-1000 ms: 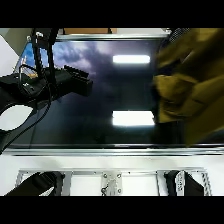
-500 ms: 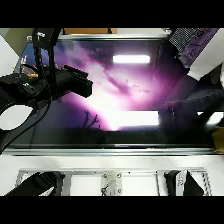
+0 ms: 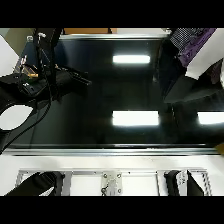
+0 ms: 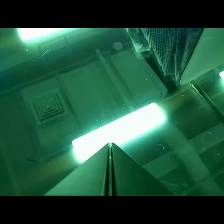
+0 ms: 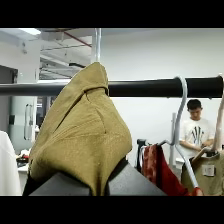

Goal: Fold the clothes and pants, and hang the long-sleeved shirts on hangers.

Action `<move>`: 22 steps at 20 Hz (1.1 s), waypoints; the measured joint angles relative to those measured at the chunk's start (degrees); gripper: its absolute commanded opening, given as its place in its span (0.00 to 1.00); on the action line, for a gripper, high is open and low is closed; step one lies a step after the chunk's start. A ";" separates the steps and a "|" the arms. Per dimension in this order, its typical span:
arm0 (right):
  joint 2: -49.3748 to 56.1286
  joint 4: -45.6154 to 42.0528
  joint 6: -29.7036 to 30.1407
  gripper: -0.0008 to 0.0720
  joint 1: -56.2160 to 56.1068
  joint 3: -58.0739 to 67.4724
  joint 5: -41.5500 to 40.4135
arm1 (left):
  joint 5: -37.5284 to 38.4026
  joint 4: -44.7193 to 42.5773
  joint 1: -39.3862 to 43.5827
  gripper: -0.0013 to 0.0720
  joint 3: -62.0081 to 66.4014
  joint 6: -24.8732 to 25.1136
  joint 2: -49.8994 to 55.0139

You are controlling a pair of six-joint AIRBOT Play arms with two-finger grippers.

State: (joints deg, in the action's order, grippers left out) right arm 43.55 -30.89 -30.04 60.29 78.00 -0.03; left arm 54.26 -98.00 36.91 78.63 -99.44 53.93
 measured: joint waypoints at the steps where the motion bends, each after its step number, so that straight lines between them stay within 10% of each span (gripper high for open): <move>1: 0.11 0.00 -0.02 0.02 0.02 0.17 -0.24 | 0.02 0.00 0.00 0.04 0.00 0.04 0.00; 22: 1.36 -0.44 -3.72 0.02 16.04 -1.09 15.34 | 1.66 0.02 0.00 0.04 0.00 0.07 0.00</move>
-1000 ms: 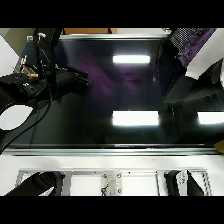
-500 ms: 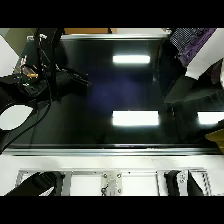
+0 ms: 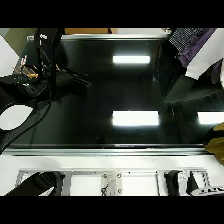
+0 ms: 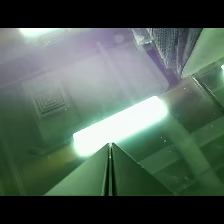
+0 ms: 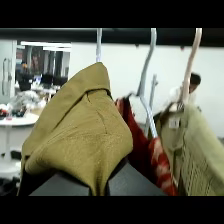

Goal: Fold the clothes and pants, and hang the long-sleeved shirts on hangers.

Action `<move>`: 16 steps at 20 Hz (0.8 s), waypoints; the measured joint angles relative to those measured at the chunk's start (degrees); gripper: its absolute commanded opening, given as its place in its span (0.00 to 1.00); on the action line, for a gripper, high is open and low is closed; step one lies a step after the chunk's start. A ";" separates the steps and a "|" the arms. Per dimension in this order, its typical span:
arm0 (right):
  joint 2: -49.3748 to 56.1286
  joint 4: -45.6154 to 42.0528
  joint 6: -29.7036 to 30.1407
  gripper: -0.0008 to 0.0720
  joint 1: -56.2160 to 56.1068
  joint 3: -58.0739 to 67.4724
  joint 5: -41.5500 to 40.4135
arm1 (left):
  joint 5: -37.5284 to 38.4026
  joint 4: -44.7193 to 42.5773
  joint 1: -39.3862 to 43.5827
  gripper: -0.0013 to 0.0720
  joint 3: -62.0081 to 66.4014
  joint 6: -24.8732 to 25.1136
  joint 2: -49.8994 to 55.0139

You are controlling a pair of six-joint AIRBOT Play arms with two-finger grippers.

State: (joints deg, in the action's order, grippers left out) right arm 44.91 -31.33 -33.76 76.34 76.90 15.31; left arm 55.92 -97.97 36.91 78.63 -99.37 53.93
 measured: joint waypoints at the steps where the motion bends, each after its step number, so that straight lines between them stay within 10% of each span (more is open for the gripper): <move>1: -0.11 0.00 -1.01 0.02 1.42 0.00 1.31 | 0.00 0.00 0.00 0.04 0.00 0.00 0.00; 13: -2.80 -21.46 -30.40 0.06 16.76 0.04 17.62 | -0.02 0.00 0.00 0.04 0.02 0.00 0.02; 16: -2.86 -19.67 -33.66 0.92 17.81 -0.04 19.32 | -0.09 0.00 -0.02 0.04 0.02 0.00 0.00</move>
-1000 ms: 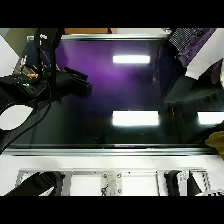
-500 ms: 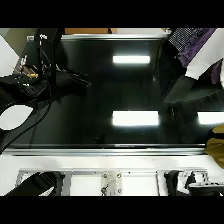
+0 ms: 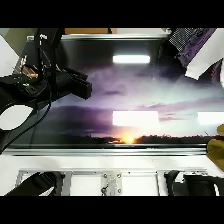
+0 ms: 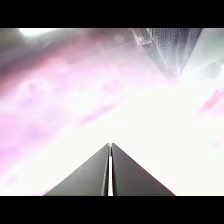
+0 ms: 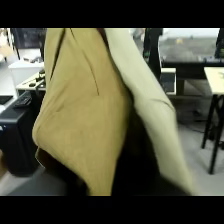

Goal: Fold the clothes and pants, and hang the long-sleeved shirts on hangers.

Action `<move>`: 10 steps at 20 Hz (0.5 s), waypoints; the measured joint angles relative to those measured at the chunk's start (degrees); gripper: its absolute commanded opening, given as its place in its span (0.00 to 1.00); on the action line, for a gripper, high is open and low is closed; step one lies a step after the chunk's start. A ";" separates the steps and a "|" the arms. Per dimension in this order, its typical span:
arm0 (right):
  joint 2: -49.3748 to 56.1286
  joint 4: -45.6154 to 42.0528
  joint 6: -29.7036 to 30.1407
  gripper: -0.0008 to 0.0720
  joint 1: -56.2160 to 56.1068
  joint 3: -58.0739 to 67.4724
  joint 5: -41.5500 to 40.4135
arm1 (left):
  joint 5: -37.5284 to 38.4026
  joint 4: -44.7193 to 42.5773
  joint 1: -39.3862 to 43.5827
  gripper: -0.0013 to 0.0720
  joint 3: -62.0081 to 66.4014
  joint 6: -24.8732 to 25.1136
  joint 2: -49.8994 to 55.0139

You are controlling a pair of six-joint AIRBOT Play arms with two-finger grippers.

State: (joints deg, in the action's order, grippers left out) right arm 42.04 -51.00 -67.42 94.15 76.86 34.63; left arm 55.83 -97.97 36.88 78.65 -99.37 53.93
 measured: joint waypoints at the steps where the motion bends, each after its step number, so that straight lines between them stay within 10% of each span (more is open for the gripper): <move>1: 0.00 1.97 -0.20 0.92 0.13 0.02 -0.20 | -0.09 0.00 0.00 0.04 0.00 0.00 0.00; 10: -3.63 33.59 6.60 0.92 -2.34 0.13 -5.25 | -0.39 0.00 0.00 0.04 0.00 0.00 0.13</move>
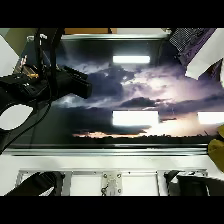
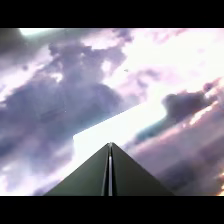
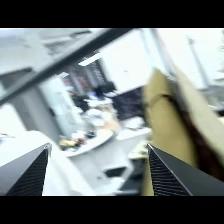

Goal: Fold the clothes and pants, and hang the long-sleeved shirts on hangers.

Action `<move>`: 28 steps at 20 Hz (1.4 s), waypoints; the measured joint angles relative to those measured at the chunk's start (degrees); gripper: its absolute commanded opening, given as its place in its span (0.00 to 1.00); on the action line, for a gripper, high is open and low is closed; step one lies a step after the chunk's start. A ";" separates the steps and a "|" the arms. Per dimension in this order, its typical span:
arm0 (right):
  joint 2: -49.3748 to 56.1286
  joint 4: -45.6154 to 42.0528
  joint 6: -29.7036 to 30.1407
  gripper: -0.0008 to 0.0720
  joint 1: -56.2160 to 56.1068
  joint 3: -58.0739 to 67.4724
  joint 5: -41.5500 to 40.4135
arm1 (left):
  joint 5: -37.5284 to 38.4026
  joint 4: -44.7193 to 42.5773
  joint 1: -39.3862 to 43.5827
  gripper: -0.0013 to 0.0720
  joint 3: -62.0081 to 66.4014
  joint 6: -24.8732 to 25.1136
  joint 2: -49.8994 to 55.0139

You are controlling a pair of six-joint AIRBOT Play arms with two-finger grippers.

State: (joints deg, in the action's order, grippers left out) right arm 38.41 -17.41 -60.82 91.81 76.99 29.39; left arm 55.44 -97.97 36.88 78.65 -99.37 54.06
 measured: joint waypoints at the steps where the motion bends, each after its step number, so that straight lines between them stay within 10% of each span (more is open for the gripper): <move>1: -0.26 3.80 2.67 0.92 -1.62 0.00 0.42 | 0.00 0.00 0.00 0.04 0.00 0.02 0.00; 9: 4.59 12.37 23.61 0.91 -27.67 0.00 21.44 | 0.44 0.00 0.00 0.04 0.00 0.46 0.00; 18: 14.84 -13.99 13.42 0.91 -68.30 -2.03 44.70 | 1.60 0.42 0.00 0.04 -0.61 0.42 1.29; 21: 16.72 -17.09 11.91 0.53 -79.69 -3.67 45.94 | 1.09 0.70 -0.61 0.04 -3.93 -1.11 1.68; 27: 20.17 -19.10 11.06 0.52 -93.59 -4.66 46.82 | -2.47 13.16 -8.55 0.04 -11.43 -0.11 1.44; 28: 20.50 -19.10 11.06 0.29 -94.60 -4.70 46.80 | -2.54 16.13 -9.88 0.04 -11.91 0.98 1.51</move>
State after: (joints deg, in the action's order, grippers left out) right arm 58.92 -36.51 -49.76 -2.79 72.29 76.18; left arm 52.90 -81.84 27.00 66.74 -98.39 55.57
